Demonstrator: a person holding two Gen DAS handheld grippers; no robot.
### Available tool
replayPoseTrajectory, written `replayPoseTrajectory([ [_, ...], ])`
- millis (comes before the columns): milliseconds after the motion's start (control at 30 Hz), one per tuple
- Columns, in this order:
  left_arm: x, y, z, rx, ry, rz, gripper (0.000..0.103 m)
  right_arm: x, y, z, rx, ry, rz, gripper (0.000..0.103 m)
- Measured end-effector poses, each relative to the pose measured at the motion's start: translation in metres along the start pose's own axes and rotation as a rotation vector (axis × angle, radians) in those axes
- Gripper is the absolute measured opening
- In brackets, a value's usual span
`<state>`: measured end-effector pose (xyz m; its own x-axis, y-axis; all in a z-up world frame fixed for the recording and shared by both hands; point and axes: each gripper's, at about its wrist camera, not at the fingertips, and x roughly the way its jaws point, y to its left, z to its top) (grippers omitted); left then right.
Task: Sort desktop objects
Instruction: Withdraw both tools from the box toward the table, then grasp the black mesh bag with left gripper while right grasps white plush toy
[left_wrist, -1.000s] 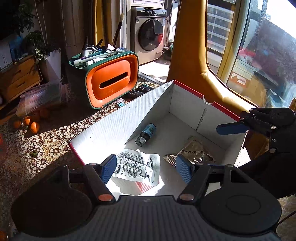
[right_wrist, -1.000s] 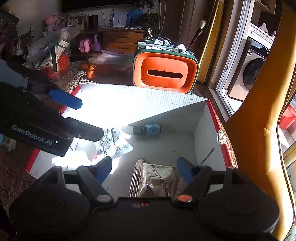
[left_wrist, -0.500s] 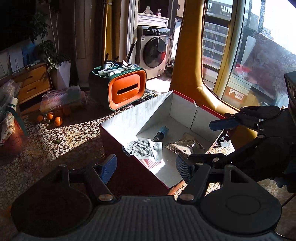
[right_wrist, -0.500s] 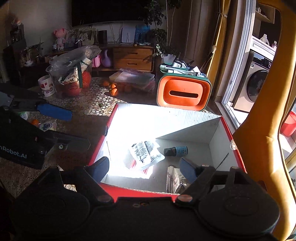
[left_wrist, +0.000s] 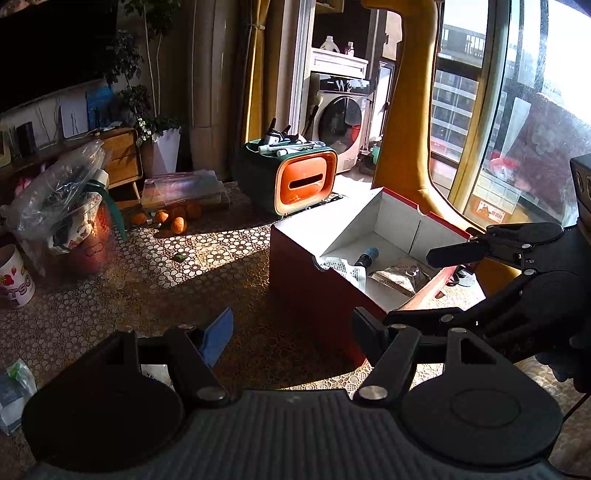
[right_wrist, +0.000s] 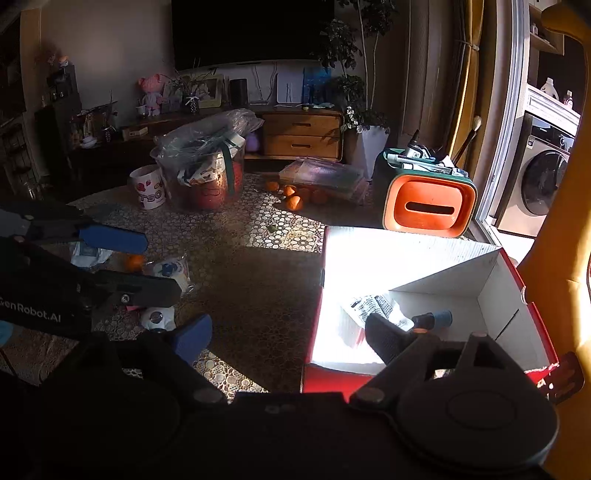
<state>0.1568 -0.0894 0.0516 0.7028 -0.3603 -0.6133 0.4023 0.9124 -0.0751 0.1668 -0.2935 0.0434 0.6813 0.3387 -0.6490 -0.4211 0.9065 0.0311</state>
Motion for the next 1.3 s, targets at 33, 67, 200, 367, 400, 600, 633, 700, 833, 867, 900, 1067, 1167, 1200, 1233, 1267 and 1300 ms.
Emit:
replayPoseTrajectory([
  [33,-0.004,0.004,-0.004,-0.003,-0.004,0.005,0.07,0.0,0.004,0.0,0.001,0.0,0.005,0.093],
  [67,-0.007,0.007,-0.007,-0.006,-0.007,0.007,0.07,0.001,0.009,0.0,0.004,-0.001,0.011,0.093],
  [200,-0.024,0.024,-0.023,-0.032,-0.03,0.032,0.07,0.004,0.026,-0.003,0.01,-0.002,0.02,0.093],
  [367,-0.042,0.039,-0.042,-0.019,-0.058,0.075,0.071,0.008,0.042,-0.005,0.014,0.003,0.031,0.094],
  [400,-0.045,0.042,-0.046,-0.02,-0.061,0.079,0.071,0.01,0.045,-0.005,0.011,0.005,0.035,0.094],
  [600,-0.058,0.056,-0.069,-0.01,-0.071,0.101,0.071,0.017,0.061,-0.01,0.012,0.003,0.041,0.094],
  [633,-0.059,0.058,-0.072,-0.015,-0.073,0.102,0.072,0.019,0.063,-0.011,0.016,0.002,0.045,0.094],
  [700,-0.061,0.064,-0.081,-0.036,-0.076,0.101,0.074,0.021,0.067,-0.012,0.024,-0.005,0.055,0.094],
  [833,-0.065,0.077,-0.099,-0.065,-0.082,0.11,0.076,0.027,0.077,-0.013,0.027,-0.01,0.06,0.094],
  [867,-0.065,0.079,-0.103,-0.067,-0.084,0.115,0.078,0.03,0.081,-0.014,0.025,-0.014,0.061,0.094],
  [900,-0.065,0.082,-0.107,-0.07,-0.084,0.119,0.079,0.031,0.084,-0.015,0.023,-0.016,0.063,0.094],
  [1067,-0.058,0.099,-0.126,-0.089,-0.053,0.151,0.079,0.046,0.099,-0.02,0.017,-0.011,0.078,0.094],
  [1167,-0.052,0.108,-0.134,-0.09,-0.033,0.166,0.079,0.056,0.106,-0.022,0.012,0.006,0.083,0.094],
  [1200,-0.049,0.11,-0.136,-0.089,-0.027,0.167,0.079,0.06,0.109,-0.023,0.009,0.01,0.085,0.094],
  [1233,-0.047,0.113,-0.137,-0.089,-0.022,0.165,0.08,0.063,0.11,-0.023,0.006,0.015,0.087,0.094],
  [1267,-0.043,0.116,-0.139,-0.089,-0.015,0.164,0.081,0.067,0.113,-0.023,0.004,0.02,0.091,0.094],
  [1300,-0.041,0.119,-0.14,-0.09,-0.011,0.165,0.082,0.071,0.115,-0.023,0.001,0.024,0.093,0.094],
])
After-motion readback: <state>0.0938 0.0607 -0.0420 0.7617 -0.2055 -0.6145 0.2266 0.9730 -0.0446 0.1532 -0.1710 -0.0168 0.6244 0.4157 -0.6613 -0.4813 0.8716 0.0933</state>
